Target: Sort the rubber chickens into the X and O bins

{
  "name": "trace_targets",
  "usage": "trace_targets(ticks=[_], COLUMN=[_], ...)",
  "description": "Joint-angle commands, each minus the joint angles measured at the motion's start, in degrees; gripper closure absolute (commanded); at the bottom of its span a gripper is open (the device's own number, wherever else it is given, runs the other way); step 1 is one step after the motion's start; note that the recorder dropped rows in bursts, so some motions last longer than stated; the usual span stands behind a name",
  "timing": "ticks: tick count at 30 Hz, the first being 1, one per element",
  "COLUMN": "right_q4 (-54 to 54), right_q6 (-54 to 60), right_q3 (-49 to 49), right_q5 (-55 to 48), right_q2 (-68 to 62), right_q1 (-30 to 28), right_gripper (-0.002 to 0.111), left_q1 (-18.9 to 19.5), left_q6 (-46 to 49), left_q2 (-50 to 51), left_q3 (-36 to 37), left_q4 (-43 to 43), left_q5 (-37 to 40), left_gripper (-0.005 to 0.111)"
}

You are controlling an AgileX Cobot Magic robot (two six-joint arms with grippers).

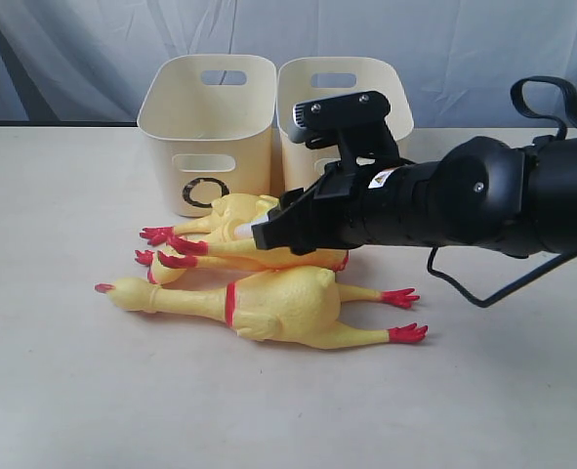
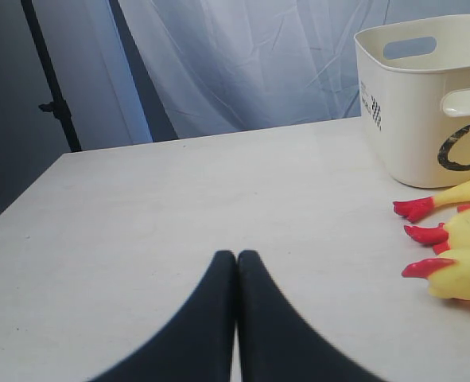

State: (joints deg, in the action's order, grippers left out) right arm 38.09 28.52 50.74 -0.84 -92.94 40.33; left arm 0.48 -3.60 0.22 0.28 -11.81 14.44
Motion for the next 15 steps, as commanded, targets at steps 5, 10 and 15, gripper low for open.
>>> trace_targets(ticks=[5,10,15], right_q4=[1.1,1.1,2.2], right_q6=[-0.1,-0.2,-0.2], right_q3=[-0.1,-0.1,0.0], right_q5=[0.8,1.5,2.1], right_q2=[-0.7,-1.7,-1.7], right_q1=[-0.2,-0.2,0.4], right_gripper=[0.055,0.055,0.055], left_q1=[-0.1,-0.1,-0.1], left_q6=[-0.3,-0.3,-0.3], left_q2=[-0.2,-0.2,-0.2], left_q3=[-0.3,-0.3,-0.3], left_q4=[0.0,0.0,0.0], left_q5=[-1.1,-1.1,-1.1], left_gripper=[0.107,0.107,0.107])
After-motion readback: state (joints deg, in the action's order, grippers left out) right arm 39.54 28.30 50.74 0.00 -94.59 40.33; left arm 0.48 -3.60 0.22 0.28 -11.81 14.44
